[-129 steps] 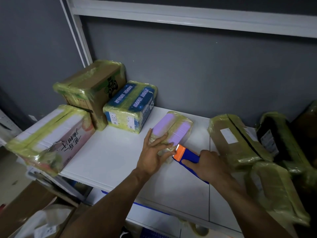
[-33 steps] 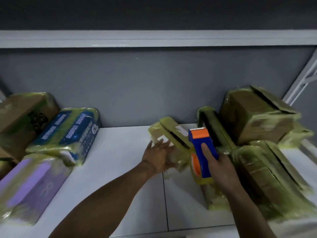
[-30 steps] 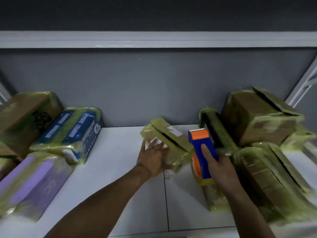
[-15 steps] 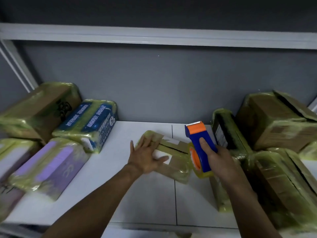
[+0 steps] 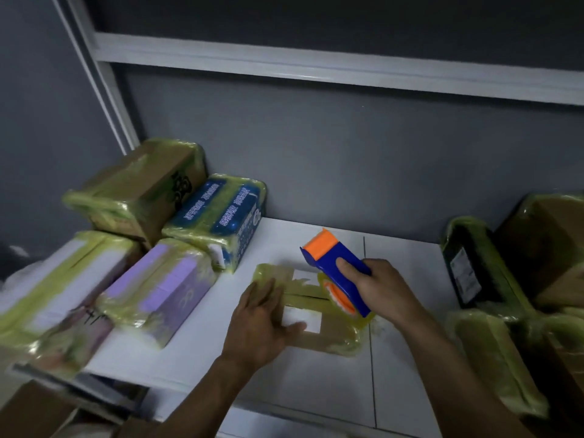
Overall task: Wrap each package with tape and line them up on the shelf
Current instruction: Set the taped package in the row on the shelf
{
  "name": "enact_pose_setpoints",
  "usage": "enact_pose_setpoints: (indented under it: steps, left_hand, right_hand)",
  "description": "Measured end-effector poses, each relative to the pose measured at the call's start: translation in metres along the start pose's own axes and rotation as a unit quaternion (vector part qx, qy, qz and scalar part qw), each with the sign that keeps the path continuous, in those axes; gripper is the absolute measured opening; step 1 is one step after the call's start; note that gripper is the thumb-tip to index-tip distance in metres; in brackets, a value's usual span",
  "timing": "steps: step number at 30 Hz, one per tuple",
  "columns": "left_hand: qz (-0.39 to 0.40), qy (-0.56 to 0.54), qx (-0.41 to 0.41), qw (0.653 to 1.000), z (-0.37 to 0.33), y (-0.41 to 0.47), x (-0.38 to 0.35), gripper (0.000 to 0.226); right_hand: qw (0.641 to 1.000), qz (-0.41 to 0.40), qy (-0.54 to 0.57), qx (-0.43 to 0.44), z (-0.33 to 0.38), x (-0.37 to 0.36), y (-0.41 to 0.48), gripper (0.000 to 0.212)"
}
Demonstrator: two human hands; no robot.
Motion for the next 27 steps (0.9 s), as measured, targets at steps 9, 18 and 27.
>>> enact_pose_setpoints:
  steps: [9,18,27]
  left_hand:
    - [0.024,-0.348,0.158,0.924,0.055,-0.004,-0.003,0.03]
    - [0.038,-0.495,0.235,0.836,0.056,0.003,0.009,0.017]
    - [0.158,-0.614,0.209,0.745,0.037,0.017,0.032,0.023]
  right_hand:
    - [0.995,0.01,-0.098,0.0,0.029,-0.048,0.022,0.069]
    - [0.985,0.055,-0.158,0.033,0.03,-0.056,0.02,0.07]
    - [0.984,0.105,-0.106,0.095,0.021,-0.051,0.02,0.09]
Point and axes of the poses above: each hand's wrist, its own y-axis towards the middle knuckle, its own x-axis out of the back of the hand, z = x × y, the point moved 4 cm from there along y, towards the middle knuckle, and after that the axes turned 8 degrees about y, right-handed, at the moved point
